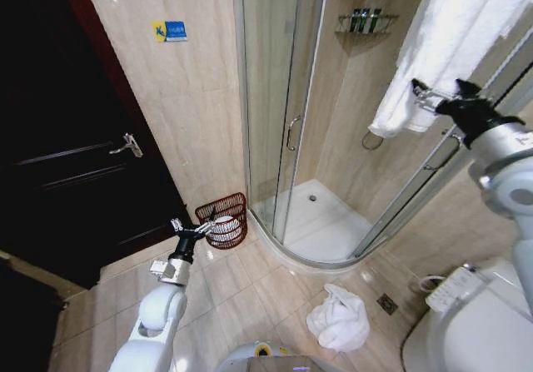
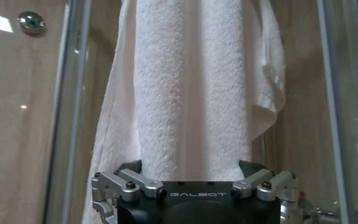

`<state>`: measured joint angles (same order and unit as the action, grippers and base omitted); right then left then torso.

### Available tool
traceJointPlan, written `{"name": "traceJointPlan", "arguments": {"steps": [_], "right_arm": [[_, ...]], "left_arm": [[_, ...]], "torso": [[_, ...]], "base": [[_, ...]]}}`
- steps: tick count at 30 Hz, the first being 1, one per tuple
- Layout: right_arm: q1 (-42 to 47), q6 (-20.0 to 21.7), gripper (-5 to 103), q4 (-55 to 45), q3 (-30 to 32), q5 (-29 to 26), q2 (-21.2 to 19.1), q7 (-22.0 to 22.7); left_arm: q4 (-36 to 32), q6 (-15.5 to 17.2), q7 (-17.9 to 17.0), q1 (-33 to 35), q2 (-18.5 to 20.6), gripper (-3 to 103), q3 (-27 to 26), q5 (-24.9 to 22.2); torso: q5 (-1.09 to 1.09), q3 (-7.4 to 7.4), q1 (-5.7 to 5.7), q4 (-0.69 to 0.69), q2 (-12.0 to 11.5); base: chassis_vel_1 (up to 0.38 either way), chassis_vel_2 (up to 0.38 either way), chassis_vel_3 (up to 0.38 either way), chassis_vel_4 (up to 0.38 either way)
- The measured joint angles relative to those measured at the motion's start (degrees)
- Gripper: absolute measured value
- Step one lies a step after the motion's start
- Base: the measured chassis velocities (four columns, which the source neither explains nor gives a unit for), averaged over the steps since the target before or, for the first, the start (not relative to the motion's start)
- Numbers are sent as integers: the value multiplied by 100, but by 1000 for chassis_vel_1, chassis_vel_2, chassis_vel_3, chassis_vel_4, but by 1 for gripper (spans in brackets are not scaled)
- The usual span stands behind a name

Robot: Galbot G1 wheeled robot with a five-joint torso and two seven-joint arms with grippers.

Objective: Discard the used towel into the hamper.

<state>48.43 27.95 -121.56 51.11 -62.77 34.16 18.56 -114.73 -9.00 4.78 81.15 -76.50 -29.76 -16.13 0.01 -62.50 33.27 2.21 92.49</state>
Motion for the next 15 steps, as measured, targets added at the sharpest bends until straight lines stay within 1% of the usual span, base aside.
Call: {"name": "traceJointPlan", "arguments": {"steps": [7,9,12,13,15], "right_arm": [[-147,28,100,217,-76,-50,-131,-10],[-159,25,100,383,-86,-68,-202,-144],[-237,11,100,620,-123,-181,-283,-492],[-237,11,100,620,-123,-181,-283,-492],[-367,-2,100,774,-207,-320,-342,-780]], "left_arm": [[0,-23,41,-1,-3,100,11,6],[27,-77,42,2,-4,100,0,-1],[39,-140,43,29,-8,100,-30,-5],[39,-140,43,29,-8,100,-30,-5],[32,-158,42,48,-20,100,-35,-7]], "torso": [[-1,0,0,1,0],[0,0,0,0,0],[0,0,0,0,0],[0,0,0,0,0],[-1,0,0,1,0]], "base": [[0,0,0,0],[0,0,0,0],[0,0,0,0],[0,0,0,0],[0,0,0,0]]}}
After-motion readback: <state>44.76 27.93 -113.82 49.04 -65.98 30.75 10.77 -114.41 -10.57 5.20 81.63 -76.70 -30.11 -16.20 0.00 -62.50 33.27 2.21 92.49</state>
